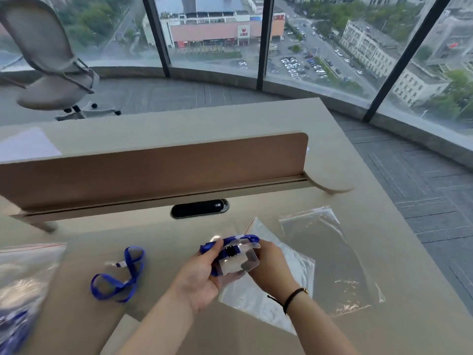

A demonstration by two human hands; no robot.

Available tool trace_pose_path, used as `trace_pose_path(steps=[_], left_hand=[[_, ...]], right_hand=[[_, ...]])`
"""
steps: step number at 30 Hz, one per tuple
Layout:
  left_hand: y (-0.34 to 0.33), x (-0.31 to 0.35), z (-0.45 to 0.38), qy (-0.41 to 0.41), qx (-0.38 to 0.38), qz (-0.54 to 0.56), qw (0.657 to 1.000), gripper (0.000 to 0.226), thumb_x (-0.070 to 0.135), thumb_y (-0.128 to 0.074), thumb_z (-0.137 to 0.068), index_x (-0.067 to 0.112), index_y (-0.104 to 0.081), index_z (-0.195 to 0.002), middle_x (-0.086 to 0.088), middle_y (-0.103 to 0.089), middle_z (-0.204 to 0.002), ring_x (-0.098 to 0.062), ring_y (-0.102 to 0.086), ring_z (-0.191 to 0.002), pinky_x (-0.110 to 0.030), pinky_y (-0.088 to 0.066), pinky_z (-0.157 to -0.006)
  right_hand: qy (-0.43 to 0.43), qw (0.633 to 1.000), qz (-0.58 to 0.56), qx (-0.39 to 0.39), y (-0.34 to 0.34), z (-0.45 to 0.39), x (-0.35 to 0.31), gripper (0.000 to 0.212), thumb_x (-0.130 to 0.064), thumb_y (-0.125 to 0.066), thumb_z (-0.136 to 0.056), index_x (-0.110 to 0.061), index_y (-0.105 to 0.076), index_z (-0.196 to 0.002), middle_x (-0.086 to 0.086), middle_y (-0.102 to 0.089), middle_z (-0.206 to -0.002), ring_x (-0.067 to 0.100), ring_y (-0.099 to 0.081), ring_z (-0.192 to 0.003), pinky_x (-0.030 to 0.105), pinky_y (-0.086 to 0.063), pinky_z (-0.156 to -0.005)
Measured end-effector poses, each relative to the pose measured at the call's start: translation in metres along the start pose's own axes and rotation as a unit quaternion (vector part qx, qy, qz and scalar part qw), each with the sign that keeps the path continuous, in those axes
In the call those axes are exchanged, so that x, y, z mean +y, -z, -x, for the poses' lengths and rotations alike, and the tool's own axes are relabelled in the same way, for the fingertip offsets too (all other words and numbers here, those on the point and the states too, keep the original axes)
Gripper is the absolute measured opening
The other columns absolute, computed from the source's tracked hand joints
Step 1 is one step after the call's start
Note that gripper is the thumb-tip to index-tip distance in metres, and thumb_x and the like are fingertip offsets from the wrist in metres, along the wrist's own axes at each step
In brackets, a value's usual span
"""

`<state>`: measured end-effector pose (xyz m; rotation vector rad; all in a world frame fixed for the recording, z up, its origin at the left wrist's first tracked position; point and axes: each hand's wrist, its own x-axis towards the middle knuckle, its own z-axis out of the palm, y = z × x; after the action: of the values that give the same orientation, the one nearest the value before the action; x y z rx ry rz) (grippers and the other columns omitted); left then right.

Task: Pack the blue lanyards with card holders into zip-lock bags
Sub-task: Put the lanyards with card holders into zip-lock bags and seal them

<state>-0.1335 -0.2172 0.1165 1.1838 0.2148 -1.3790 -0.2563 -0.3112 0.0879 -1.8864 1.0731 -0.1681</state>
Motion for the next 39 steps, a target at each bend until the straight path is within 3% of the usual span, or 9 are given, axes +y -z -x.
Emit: trace_pose_path(steps=[2,7,11,18,23,25,28,32,39], left_hand=[[0.019,0.006,0.018,0.000,-0.010,0.039,0.999,0.039,0.020,-0.049,-0.103,-0.011,-0.061,-0.123,-0.030,-0.067,-0.121,-0.045,-0.066,-0.112,-0.055,-0.059,-0.084],[0.072,0.022,0.056,-0.018,-0.001,0.043,0.999,0.043,0.017,-0.060,-0.093,-0.012,-0.059,-0.125,-0.028,-0.071,-0.113,-0.043,-0.067,-0.111,-0.060,-0.044,-0.107],[0.111,0.035,0.078,-0.038,0.015,0.050,0.998,0.037,0.017,-0.058,-0.097,-0.008,-0.062,-0.125,-0.028,-0.069,-0.120,-0.042,-0.066,-0.115,-0.055,-0.045,-0.108],[0.152,0.045,0.104,-0.087,0.059,0.063,0.992,0.034,0.020,-0.061,-0.092,-0.001,-0.069,-0.118,-0.025,-0.071,-0.116,-0.038,-0.068,-0.107,-0.054,-0.045,-0.105],[0.169,0.050,0.116,-0.135,0.113,0.003,0.984,0.027,0.019,-0.061,-0.096,-0.001,-0.071,-0.111,-0.025,-0.075,-0.103,-0.035,-0.072,-0.086,-0.050,-0.055,-0.085],[0.175,0.050,0.116,-0.147,0.126,-0.016,0.981,0.024,0.017,-0.059,-0.099,-0.001,-0.071,-0.107,-0.026,-0.075,-0.101,-0.035,-0.072,-0.081,-0.044,-0.057,-0.072],[0.179,0.049,0.117,-0.164,0.149,-0.044,0.974,0.018,0.013,-0.059,-0.099,-0.002,-0.069,-0.102,-0.026,-0.075,-0.093,-0.036,-0.072,-0.074,-0.041,-0.059,-0.059],[0.181,0.046,0.116,-0.191,0.171,-0.116,0.960,0.017,0.011,-0.060,-0.098,0.001,-0.073,-0.091,-0.029,-0.073,-0.091,-0.039,-0.069,-0.079,-0.062,-0.056,-0.078],[0.179,0.045,0.110,-0.283,0.253,-0.256,0.889,0.028,0.021,-0.060,-0.098,-0.002,-0.061,-0.081,-0.018,-0.064,-0.074,-0.026,-0.054,-0.066,-0.039,-0.046,-0.063]], right_hand=[[0.017,0.999,0.040,-0.020,-0.018,0.011,-0.023,0.038,-0.002,-0.049,-0.080,-0.029,-0.040,-0.055,-0.025,-0.056,-0.052,-0.008,-0.052,-0.055,0.010,-0.037,-0.050],[0.061,0.995,0.073,-0.029,-0.059,0.033,-0.060,0.032,-0.009,-0.051,-0.083,-0.031,-0.048,-0.060,-0.008,-0.055,-0.058,0.006,-0.051,-0.056,0.013,-0.039,-0.052],[0.068,0.997,-0.004,-0.037,-0.080,0.052,-0.091,0.028,-0.011,-0.055,-0.084,-0.023,-0.049,-0.060,-0.005,-0.047,-0.054,0.008,-0.038,-0.052,0.018,-0.033,-0.051],[0.100,0.991,-0.011,-0.086,-0.111,0.072,-0.128,0.055,-0.004,-0.052,-0.085,-0.045,-0.050,-0.049,-0.015,-0.041,-0.045,0.007,-0.032,-0.048,0.017,-0.027,-0.050],[0.100,0.991,-0.039,-0.082,-0.124,0.076,-0.129,0.029,-0.004,-0.052,-0.087,-0.027,-0.070,-0.088,-0.014,-0.040,-0.048,0.008,-0.031,-0.050,0.018,-0.031,-0.054],[0.104,0.990,-0.050,-0.085,-0.125,0.076,-0.128,0.036,-0.003,-0.054,-0.087,-0.035,-0.070,-0.089,-0.013,-0.040,-0.054,0.006,-0.033,-0.053,0.017,-0.033,-0.055],[0.089,0.991,-0.065,-0.080,-0.124,0.076,-0.125,0.040,-0.004,-0.059,-0.088,-0.034,-0.068,-0.114,-0.008,-0.053,-0.069,0.004,-0.047,-0.061,0.014,-0.043,-0.063],[0.079,0.992,-0.063,-0.076,-0.123,0.075,-0.121,0.044,-0.006,-0.062,-0.090,-0.022,-0.062,-0.130,-0.008,-0.056,-0.071,0.001,-0.050,-0.062,0.016,-0.047,-0.067],[0.088,0.992,-0.039,-0.076,-0.123,0.076,-0.119,0.054,-0.005,-0.060,-0.088,-0.018,-0.053,-0.140,-0.009,-0.059,-0.072,-0.002,-0.055,-0.063,0.013,-0.050,-0.077]])
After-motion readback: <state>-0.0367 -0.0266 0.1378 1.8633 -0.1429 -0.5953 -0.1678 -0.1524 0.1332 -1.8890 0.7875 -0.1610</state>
